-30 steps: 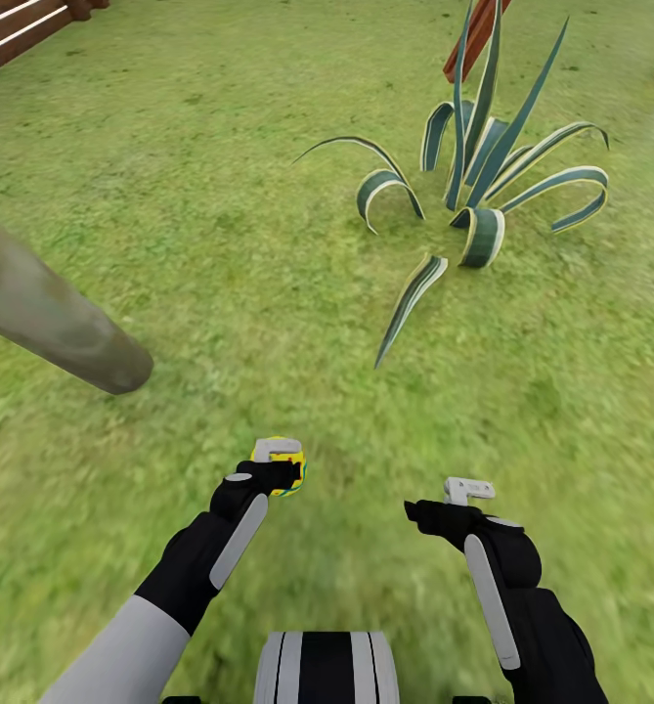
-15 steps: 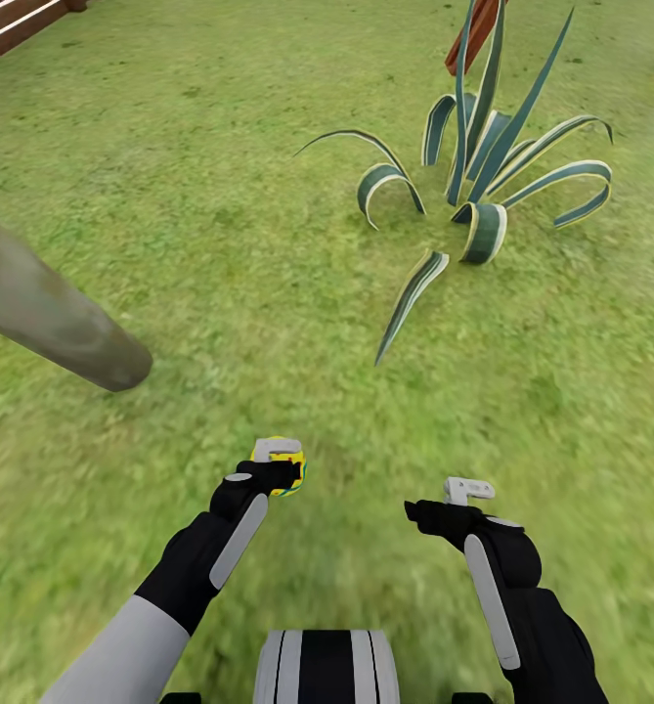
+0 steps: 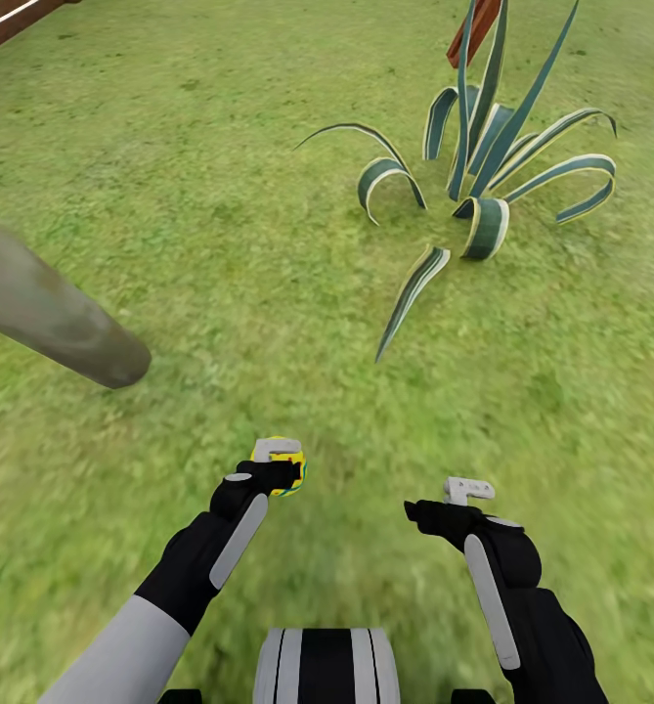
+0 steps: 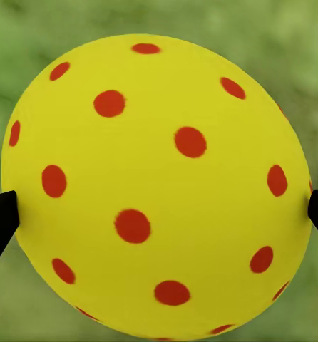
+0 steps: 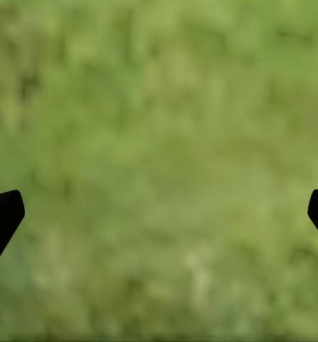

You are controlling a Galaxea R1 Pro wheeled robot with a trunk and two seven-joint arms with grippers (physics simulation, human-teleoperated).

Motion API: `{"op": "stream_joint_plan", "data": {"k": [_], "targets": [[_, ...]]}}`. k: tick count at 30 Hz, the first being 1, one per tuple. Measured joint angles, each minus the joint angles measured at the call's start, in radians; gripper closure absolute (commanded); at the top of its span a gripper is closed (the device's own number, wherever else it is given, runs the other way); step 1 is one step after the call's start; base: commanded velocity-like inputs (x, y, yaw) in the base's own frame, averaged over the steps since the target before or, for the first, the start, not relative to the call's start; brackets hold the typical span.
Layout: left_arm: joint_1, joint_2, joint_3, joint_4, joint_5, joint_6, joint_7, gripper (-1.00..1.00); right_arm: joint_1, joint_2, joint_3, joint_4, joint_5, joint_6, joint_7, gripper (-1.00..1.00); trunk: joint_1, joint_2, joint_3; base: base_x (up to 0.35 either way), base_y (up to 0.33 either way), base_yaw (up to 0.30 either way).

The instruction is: Take the three Easter eggs out of the wicker basket on the lawn in the garden, then place them on the lawn next to a single tree (choose any tree) so that all three eggs are next to the same tree and none are left in the basket.

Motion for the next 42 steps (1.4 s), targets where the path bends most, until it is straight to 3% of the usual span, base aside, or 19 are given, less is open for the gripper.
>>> {"op": "stream_joint_plan", "data": {"k": [12, 42], "targets": [[0.000, 0.000, 0.000, 0.000, 0.000, 0.000, -0.001, 1.00, 0.000, 0.000, 0.000, 0.000, 0.000, 0.000, 0.000, -1.00, 0.003, -0.002, -0.027, 0.000, 0.000, 0.000], [0.000, 0.000, -0.001, -0.007, -0.003, 0.000, -0.001, 1.00, 0.000, 0.000, 0.021, 0.000, 0.000, 0.000, 0.001, -1.00, 0.007, -0.004, -0.062, 0.000, 0.000, 0.000]]}}
